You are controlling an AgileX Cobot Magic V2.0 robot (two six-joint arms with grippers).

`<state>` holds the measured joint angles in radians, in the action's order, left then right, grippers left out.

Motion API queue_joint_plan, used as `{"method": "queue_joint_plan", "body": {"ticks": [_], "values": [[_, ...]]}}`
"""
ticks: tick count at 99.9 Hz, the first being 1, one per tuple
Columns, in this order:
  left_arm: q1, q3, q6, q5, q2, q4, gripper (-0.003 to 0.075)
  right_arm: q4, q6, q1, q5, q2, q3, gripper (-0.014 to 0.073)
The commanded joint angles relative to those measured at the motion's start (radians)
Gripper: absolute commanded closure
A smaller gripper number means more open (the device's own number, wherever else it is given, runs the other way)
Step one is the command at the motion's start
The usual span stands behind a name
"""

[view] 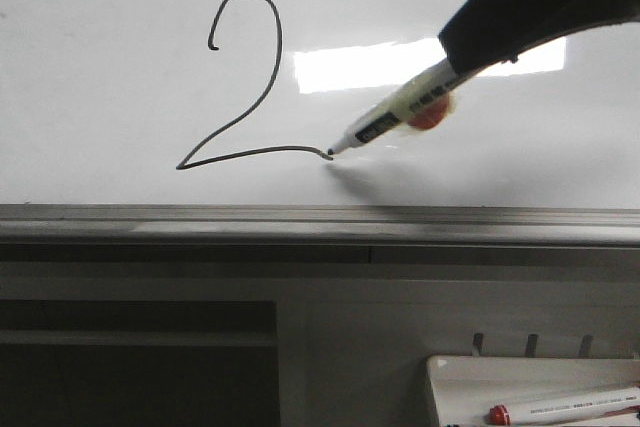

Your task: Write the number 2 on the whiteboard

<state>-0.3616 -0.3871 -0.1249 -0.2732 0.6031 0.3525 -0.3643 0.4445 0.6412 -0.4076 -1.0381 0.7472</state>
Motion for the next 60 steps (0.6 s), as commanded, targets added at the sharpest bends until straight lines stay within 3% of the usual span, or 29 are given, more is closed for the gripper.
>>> {"method": "queue_joint_plan", "body": {"ticks": [1, 20, 44, 60], "values": [[-0.003, -0.031, -0.017, -0.103, 0.006, 0.065, 0.0618, 0.003, 0.0, 0.043, 0.034, 0.046, 0.062, 0.0643], [-0.109, -0.031, -0.027, -0.204, 0.028, 0.185, 0.0337, 0.003, 0.0, 0.106, -0.046, 0.004, 0.156, 0.0643], [-0.259, -0.031, -0.027, -0.183, 0.183, 0.279, 0.0379, 0.005, 0.0, 0.137, -0.104, -0.1, 0.26, 0.0643], [-0.297, -0.031, -0.012, -0.219, 0.31, 0.279, 0.0395, 0.021, 0.0, 0.156, -0.091, -0.118, 0.289, 0.0643]]}}
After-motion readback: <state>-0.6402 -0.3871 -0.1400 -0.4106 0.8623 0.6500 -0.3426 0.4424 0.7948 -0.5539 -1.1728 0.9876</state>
